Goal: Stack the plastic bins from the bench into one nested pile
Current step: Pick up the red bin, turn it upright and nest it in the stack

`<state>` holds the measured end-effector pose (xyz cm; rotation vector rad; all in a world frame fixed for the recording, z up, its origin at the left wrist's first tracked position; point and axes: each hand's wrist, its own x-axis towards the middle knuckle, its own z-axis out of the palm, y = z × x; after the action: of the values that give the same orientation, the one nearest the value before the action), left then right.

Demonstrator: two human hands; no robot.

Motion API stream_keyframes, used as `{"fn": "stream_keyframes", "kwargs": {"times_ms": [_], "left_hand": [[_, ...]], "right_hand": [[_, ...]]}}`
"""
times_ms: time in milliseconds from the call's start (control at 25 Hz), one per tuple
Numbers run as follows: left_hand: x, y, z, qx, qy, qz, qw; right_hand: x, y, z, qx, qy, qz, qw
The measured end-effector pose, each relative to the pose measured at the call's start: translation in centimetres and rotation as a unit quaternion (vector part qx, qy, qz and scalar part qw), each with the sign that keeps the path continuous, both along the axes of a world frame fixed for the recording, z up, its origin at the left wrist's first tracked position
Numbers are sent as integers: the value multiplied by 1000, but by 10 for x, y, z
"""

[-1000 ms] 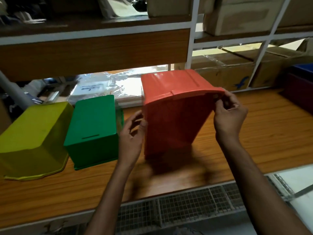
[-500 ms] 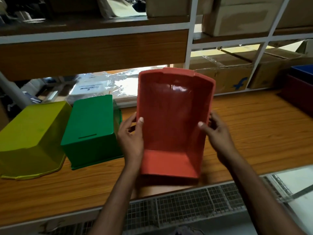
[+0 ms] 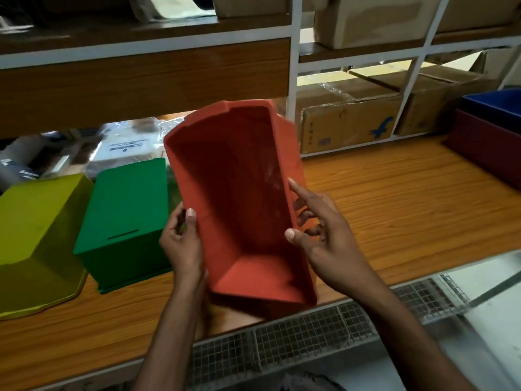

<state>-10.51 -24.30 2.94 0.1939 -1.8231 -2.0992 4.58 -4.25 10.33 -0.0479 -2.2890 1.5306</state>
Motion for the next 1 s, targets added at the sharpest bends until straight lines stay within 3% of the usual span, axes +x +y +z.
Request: {"fn": "stream_keyframes", "kwargs": {"times_ms": [120,240,440,600,840,1000], "left_hand": [[4,-4,0,-27,-11,-84,996],[11,-17,6,-57,-8,-168,984],[27,-23,30,-26,-52,-200,978],[38,-26,38,-23,-130,-250,959],[67,-9,37,-44,-163,-308,936],[102,20,31,-104,-120,-359,920]], "right_hand": [[-6,-8,8,-4,32,-24,999],[-10,-3,17,-85,33,-53,994],[-1,19,17,-260,-41,-54,963],[13,26,1,-332,-89,-86,935],[71,41,-16,-353,-119,-148,916],[124,55,-29,-264,-133,-238,925]]}}
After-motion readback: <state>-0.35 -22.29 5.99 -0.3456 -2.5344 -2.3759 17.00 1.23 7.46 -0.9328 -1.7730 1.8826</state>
